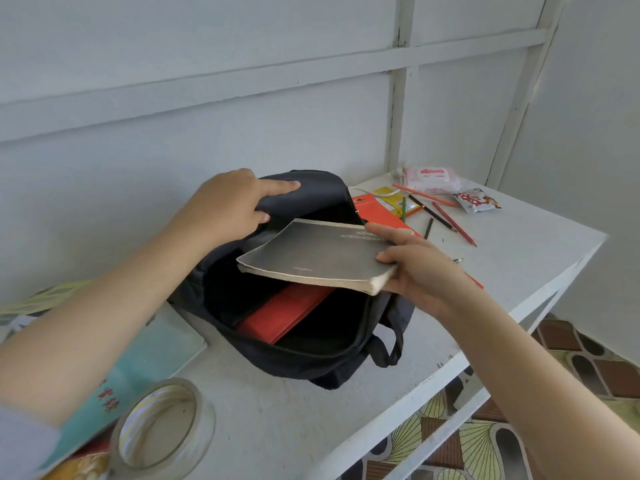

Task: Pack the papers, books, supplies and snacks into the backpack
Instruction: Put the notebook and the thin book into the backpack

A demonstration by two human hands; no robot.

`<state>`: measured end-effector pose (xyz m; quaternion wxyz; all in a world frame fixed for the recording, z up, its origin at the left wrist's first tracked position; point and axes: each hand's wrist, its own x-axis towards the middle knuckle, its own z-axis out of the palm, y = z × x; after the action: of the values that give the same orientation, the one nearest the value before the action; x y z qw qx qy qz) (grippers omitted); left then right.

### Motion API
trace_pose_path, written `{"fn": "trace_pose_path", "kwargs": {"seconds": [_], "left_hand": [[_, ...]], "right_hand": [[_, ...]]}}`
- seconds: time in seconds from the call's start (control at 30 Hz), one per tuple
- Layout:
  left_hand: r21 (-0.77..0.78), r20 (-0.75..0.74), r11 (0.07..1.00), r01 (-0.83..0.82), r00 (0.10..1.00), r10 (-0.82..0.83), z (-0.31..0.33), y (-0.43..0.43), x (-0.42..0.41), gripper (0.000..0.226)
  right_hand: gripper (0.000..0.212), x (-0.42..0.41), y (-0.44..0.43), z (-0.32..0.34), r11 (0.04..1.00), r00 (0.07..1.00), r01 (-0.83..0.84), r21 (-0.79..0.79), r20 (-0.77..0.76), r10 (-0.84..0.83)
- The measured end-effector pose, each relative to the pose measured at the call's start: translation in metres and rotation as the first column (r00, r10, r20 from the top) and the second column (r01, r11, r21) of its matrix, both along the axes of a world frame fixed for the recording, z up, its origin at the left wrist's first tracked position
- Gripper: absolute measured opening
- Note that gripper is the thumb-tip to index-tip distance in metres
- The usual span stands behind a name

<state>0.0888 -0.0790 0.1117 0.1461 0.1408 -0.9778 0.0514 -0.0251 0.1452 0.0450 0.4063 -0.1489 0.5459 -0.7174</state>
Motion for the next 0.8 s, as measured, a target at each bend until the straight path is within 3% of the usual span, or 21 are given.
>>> {"fn": "trace_pose_path", "kwargs": {"seconds": [0.13, 0.23, 0.33, 0.4, 0.47, 0.53, 0.6, 0.73, 0.8], "left_hand": [[-0.009, -0.004, 1.0, 0.001, 1.0, -0.001, 0.004, 0.0, 0.004, 0.06], [0.003, -0.008, 1.0, 0.002, 1.0, -0.002, 0.006, 0.0, 0.006, 0.061], [0.025, 0.008, 1.0, 0.005, 1.0, -0.005, 0.007, -0.002, 0.009, 0.061], [0.058, 0.021, 0.998, -0.004, 1.0, 0.002, 0.008, -0.007, 0.011, 0.061], [0.092, 0.029, 0.996, -0.009, 1.0, 0.007, 0.009, -0.012, 0.012, 0.061], [0.107, 0.031, 0.994, -0.01, 1.0, 0.007, 0.011, -0.015, 0.013, 0.061], [0.098, 0.03, 0.995, -0.008, 1.0, 0.005, 0.013, -0.017, 0.012, 0.06], [0.072, 0.034, 0.997, -0.007, 0.999, 0.004, 0.02, -0.018, 0.01, 0.06], [0.062, 0.044, 0.998, -0.002, 0.999, -0.001, 0.021, -0.016, 0.01, 0.06]], "right_hand": [[0.048, 0.002, -0.049, -0.001, 0.997, 0.998, 0.045, 0.063, 0.032, -0.047], [0.042, 0.003, -0.079, -0.004, 0.995, 0.985, 0.093, 0.022, 0.141, -0.095], [0.049, -0.001, -0.098, -0.009, 1.0, 0.985, 0.008, -0.014, 0.171, -0.006], [0.071, -0.005, -0.103, -0.012, 0.978, 0.987, -0.157, 0.141, -0.025, 0.162], [0.081, -0.003, -0.103, -0.012, 0.899, 0.907, -0.242, 0.364, -0.244, 0.343], [0.076, -0.002, -0.103, -0.01, 0.838, 0.807, -0.217, 0.5, -0.392, 0.443], [0.064, -0.001, -0.107, -0.006, 0.823, 0.729, -0.181, 0.539, -0.488, 0.48], [0.076, -0.002, -0.122, -0.009, 0.723, 0.466, 0.13, 0.678, -0.686, 0.559], [0.069, -0.001, -0.128, -0.013, 0.695, 0.424, 0.293, 0.657, -0.741, 0.521]]}}
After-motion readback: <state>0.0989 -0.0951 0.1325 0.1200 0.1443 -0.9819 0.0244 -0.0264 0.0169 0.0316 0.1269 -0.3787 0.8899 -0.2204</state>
